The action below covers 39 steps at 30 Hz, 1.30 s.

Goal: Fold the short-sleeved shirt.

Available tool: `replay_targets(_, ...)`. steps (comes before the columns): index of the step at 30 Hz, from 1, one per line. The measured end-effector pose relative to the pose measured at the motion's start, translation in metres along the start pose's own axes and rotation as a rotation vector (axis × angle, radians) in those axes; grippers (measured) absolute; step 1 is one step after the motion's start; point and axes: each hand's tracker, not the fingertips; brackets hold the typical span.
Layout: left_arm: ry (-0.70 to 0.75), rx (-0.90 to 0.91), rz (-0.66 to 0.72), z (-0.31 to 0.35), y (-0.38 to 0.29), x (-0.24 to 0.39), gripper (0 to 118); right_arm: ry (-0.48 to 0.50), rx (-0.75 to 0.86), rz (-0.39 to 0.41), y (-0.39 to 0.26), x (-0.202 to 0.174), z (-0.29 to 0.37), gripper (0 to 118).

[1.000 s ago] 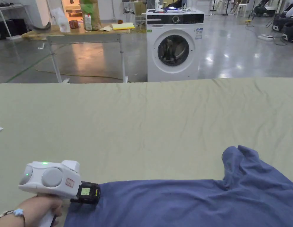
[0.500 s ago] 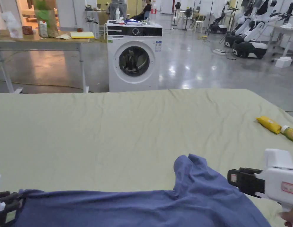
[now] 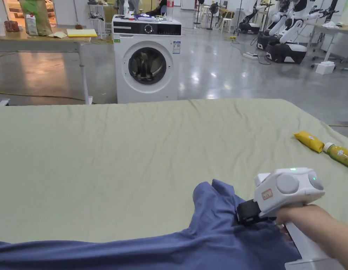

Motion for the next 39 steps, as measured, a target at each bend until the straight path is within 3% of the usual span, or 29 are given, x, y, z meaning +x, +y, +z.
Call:
replay_targets(1, 0.003, -0.013, 0.011, -0.003, -0.001, -0.001, 0, 0.024, -0.002, 0.01, 0.001, -0.007, 0.009, 42)
replay_targets(2, 0.001, -0.019, 0.034, -0.006, -0.002, -0.003, 0, 0.033, -0.003, 0.046, -0.001, -0.012, 0.014, 8)
replay_targets(3, -0.005, -0.025, 0.068, -0.01, -0.002, -0.007, 0, 0.053, -0.004, 0.082, -0.003, -0.017, 0.017, 0)
replay_targets(6, -0.007, -0.018, 0.133, -0.013, -0.004, -0.011, 0, 0.033, 0.039, 0.082, -0.007, -0.012, 0.029, 0)
replay_targets(9, 0.015, 0.008, 0.134, -0.01, -0.004, -0.014, 0, 0.1, 0.219, -0.121, -0.015, 0.002, 0.057, 0)
replay_targets(14, 0.07, 0.078, 0.132, -0.004, 0.009, -0.02, 0, 0.086, 0.403, -0.26, -0.016, 0.019, 0.102, 0)
replay_targets(21, 0.07, 0.201, 0.157, 0.02, 0.019, -0.023, 0, 0.073, 0.575, -0.224, -0.036, 0.003, 0.154, 0)
replay_targets(26, 0.03, 0.201, 0.146, 0.062, -0.021, -0.016, 0, 0.078, 0.586, -0.213, -0.108, 0.009, 0.183, 0)
replay_targets(32, -0.028, 0.077, 0.126, 0.112, -0.114, -0.006, 0, 0.142, 0.442, -0.247, -0.229, 0.02, 0.213, 0)
replay_targets(37, -0.043, -0.043, 0.195, 0.099, -0.164, -0.007, 0, 0.116, 0.324, -0.214, -0.271, 0.02, 0.183, 0)
replay_targets(39, -0.048, -0.039, 0.19, 0.092, -0.174, -0.007, 14, 0.079, 0.286, -0.215, -0.274, 0.016, 0.166, 6)
